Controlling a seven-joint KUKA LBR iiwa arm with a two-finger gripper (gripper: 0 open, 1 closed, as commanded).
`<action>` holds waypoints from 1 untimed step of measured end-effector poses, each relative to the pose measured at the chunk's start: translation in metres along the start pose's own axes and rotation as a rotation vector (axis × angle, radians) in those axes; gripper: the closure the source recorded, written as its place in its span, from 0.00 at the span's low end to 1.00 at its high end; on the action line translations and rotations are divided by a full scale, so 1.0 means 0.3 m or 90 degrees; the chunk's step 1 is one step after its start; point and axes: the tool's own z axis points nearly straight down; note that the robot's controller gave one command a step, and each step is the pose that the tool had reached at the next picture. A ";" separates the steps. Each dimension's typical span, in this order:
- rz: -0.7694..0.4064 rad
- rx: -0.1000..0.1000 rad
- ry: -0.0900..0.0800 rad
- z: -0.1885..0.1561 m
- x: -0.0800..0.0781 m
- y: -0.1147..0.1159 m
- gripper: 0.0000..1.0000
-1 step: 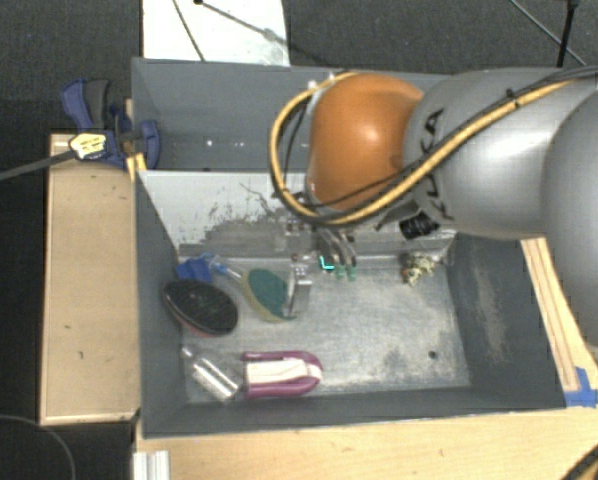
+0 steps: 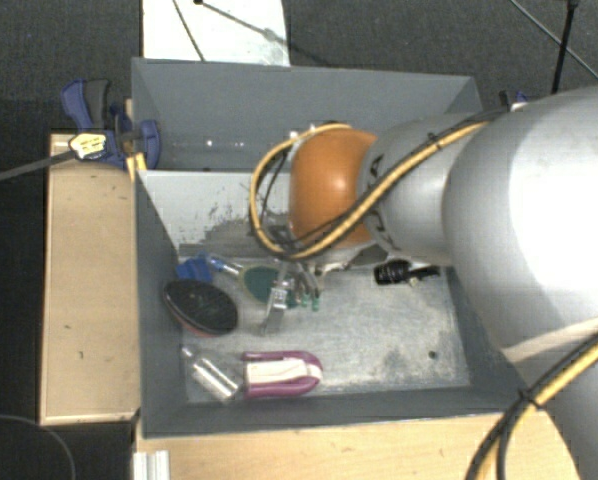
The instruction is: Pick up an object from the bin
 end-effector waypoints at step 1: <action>0.104 -0.003 -0.006 -0.114 0.018 -0.010 0.00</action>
Offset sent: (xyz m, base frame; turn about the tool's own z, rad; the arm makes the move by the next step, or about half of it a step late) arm -0.0066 -0.0015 0.0331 0.1634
